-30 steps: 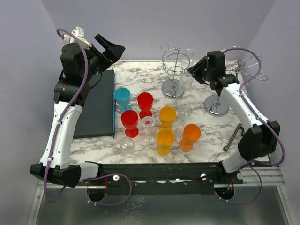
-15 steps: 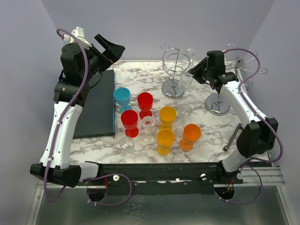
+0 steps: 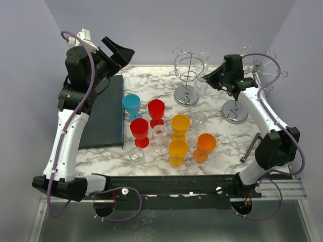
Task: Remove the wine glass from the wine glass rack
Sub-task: Pick up the wine glass from the wine rack.
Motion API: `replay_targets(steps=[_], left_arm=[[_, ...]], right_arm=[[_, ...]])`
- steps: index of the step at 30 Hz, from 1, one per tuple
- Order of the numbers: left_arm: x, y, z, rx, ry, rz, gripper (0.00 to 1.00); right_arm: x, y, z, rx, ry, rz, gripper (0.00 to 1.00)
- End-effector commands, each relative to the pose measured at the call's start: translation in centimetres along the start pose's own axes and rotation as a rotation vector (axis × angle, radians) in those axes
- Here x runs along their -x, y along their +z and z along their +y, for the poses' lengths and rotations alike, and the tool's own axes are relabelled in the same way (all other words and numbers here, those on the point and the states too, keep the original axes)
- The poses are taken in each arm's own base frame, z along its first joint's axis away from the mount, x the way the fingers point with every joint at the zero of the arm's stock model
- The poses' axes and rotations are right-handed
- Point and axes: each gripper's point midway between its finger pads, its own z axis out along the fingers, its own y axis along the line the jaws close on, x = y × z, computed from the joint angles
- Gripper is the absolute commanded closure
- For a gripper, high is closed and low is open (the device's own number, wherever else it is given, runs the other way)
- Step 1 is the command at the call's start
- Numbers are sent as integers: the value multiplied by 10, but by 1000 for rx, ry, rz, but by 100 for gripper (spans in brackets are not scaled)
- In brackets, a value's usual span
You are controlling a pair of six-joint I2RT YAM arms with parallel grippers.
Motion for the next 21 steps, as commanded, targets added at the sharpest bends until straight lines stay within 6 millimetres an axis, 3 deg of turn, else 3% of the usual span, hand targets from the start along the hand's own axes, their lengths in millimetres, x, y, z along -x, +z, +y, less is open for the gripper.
replay_targets(steps=[1, 21], left_arm=[[3, -1, -3, -19, 0, -10, 1], [1, 0, -2, -16, -5, -9, 1]], right_arm=[[-12, -8, -5, -18, -12, 52, 82], [-3, -33, 5, 48, -5, -3, 100]])
